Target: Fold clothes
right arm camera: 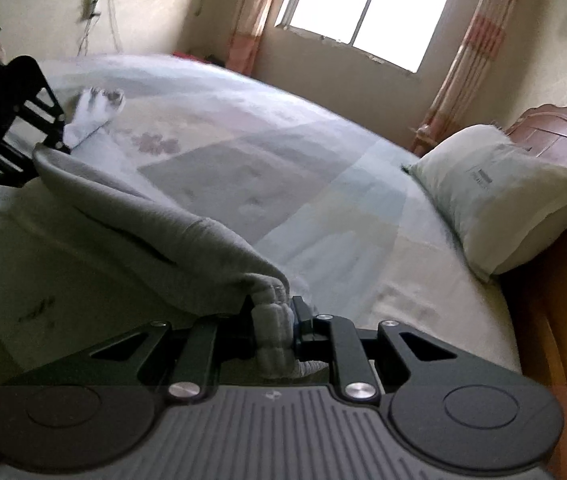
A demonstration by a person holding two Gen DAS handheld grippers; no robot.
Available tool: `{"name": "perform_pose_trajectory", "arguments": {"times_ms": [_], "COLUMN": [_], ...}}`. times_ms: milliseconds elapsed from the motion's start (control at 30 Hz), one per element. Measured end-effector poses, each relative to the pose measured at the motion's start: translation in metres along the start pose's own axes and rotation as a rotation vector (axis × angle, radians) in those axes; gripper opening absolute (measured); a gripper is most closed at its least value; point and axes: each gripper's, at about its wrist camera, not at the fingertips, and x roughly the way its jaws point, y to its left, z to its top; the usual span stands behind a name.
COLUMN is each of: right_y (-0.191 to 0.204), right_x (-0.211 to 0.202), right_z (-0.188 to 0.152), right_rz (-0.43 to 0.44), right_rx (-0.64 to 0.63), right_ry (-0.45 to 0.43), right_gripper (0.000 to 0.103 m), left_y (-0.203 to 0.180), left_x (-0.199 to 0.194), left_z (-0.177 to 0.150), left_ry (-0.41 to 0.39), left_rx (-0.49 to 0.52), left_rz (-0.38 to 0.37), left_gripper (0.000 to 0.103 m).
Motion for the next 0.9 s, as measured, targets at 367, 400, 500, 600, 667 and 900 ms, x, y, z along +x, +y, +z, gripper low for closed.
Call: {"name": "perform_pose_trajectory", "arguments": {"times_ms": [367, 400, 500, 600, 667, 900], "right_y": [0.04, 0.04, 0.037, 0.04, 0.042, 0.027], "right_x": [0.014, 0.013, 0.011, 0.01, 0.005, -0.041], "right_z": [-0.037, -0.038, -0.043, -0.053, -0.059, -0.067], "right_rz": [-0.056, -0.066, -0.064, -0.068, -0.092, -0.112], "right_rx": [-0.235, -0.241, -0.208, -0.188, -0.175, 0.224], "right_ry": [0.11, 0.105, 0.112, 0.155, 0.191, 0.208], "right_gripper": [0.021, 0.021, 0.023, 0.033, 0.039, 0.045], "left_y": [-0.034, -0.033, -0.035, -0.045, -0.053, -0.052], "left_x": [0.013, 0.011, 0.008, 0.011, 0.011, 0.008], "left_z": [0.016, 0.017, 0.02, 0.021, 0.021, 0.019], "left_ry": [0.041, 0.04, 0.035, 0.041, 0.041, 0.033], "left_rx": [-0.002, -0.008, -0.007, 0.02, 0.02, -0.062], "left_rz": [-0.042, -0.037, -0.032, -0.034, -0.035, -0.05], "left_gripper": [0.005, 0.005, 0.005, 0.005, 0.005, 0.005]}}
